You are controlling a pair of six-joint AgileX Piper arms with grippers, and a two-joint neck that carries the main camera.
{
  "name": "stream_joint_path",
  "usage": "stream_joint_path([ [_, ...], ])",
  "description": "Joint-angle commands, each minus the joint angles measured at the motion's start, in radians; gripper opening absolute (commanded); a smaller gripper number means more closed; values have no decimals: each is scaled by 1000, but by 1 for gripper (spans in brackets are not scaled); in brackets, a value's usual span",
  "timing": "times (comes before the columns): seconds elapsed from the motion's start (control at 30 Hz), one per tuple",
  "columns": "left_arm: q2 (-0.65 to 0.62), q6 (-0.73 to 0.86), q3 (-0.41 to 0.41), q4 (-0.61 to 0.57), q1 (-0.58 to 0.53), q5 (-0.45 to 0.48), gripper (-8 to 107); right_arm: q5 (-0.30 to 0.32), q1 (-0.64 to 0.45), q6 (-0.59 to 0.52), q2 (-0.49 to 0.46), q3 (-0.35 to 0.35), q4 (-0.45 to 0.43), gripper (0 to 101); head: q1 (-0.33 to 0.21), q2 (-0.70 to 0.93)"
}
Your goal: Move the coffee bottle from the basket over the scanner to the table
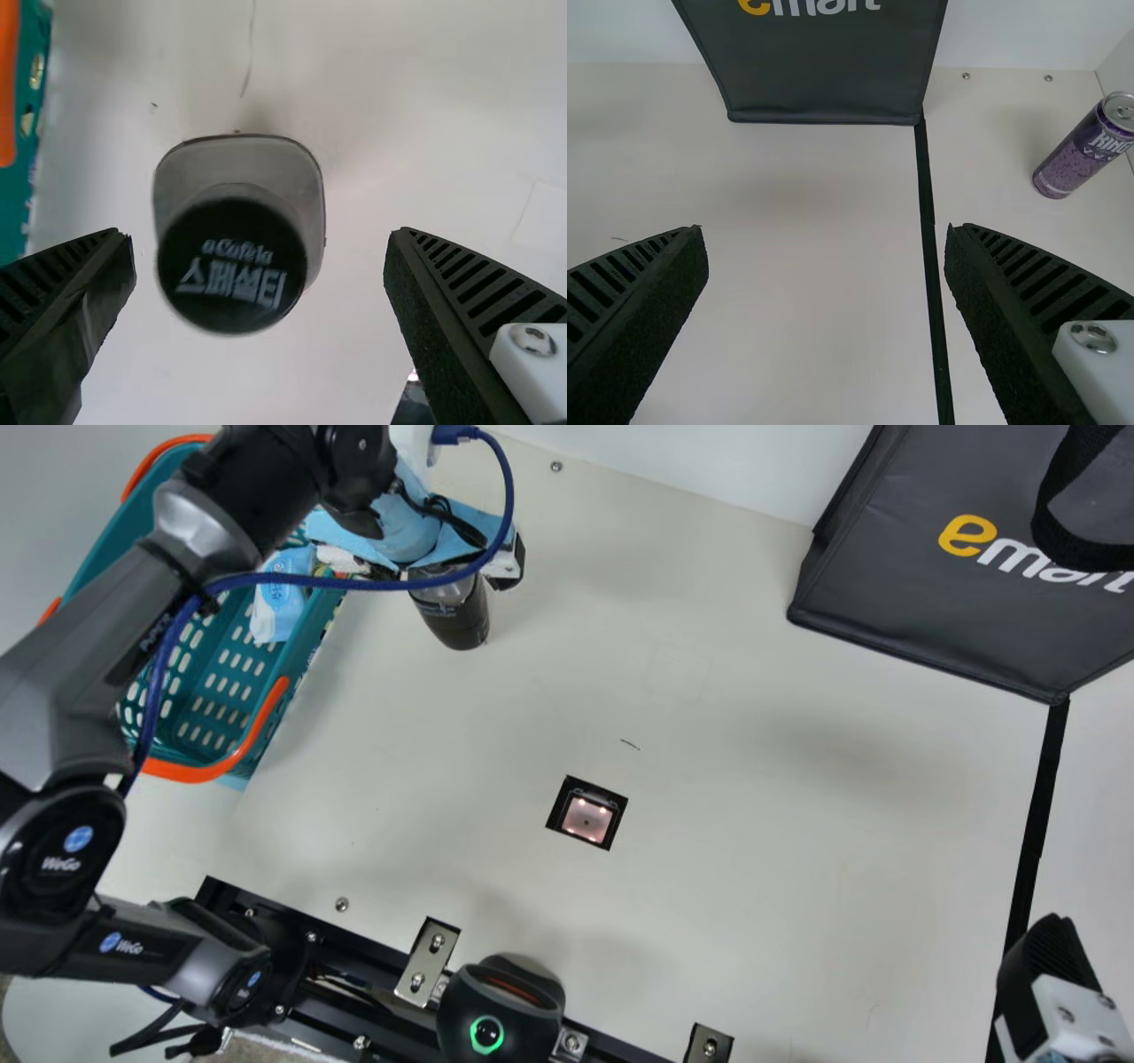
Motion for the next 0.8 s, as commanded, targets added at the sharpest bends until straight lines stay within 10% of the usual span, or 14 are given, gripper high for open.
stream_joint_path([
  [0.0, -34, 10, 8, 15, -3, -1, 90, 0, 0, 0, 0, 0, 0, 95, -30, 2],
  [0.77, -642, 134, 363, 35, 37, -105, 90, 0, 0, 0, 0, 0, 0, 95, -30, 2],
])
